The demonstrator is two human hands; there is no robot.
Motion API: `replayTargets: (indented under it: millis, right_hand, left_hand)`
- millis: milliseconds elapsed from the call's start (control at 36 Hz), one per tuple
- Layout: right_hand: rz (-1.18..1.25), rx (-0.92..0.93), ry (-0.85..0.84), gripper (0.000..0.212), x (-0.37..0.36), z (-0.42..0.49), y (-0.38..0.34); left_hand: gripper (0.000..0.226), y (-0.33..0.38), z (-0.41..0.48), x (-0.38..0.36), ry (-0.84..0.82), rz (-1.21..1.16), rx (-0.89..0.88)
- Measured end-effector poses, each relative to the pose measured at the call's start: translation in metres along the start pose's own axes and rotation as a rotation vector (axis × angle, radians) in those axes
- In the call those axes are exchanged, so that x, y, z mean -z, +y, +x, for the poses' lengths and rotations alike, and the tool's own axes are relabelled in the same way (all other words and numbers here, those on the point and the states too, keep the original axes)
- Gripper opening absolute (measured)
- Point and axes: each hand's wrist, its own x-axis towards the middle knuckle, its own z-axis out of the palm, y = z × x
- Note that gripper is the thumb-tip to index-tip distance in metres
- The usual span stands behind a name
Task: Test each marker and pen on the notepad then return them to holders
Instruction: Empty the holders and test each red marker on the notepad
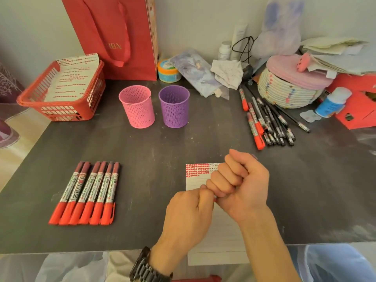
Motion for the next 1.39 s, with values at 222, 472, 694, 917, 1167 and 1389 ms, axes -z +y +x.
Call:
replayTargets:
  millis: [222, 472, 694, 917, 1167, 1389]
  right_hand:
    - [0.126, -0.039, -0.237, 0.050, 0.015, 0.000, -0.007]
    - [0.347, 0.023, -0.391, 0.046, 0.032, 0.020, -0.052]
    - [-0.138, 0.084, 0.162, 0.050, 0.041, 0.039, -0.041]
    - [-0.518, 0.057, 0.261, 0.073, 0.044, 0.041, -0.031]
    - [-0.858, 0.289, 0.419, 0.020, 0.045, 0.045, 0.002]
    - [-1.129, 0.375, 0.422, 0.025, 0.048, 0.045, 0.016]
  left_hand:
    - [0.040, 0.013, 0.005, 0.005, -0.181, -0.100, 0.057]
    - [0.051, -0.013, 0.000, 0.034, -0.281, -0.391, 0.330]
    - [0.057, -0.045, 0.035, 0.050, 0.028, -0.234, -0.013]
    - [0.047, -0.063, 0.060, 0.034, -0.083, 0.255, -0.163]
    - [0.057, -0.068, 0.058, 0.027, -0.021, 0.370, -0.152]
    - [0.055, -0.070, 0.058, 0.025, -0.028, 0.380, -0.114]
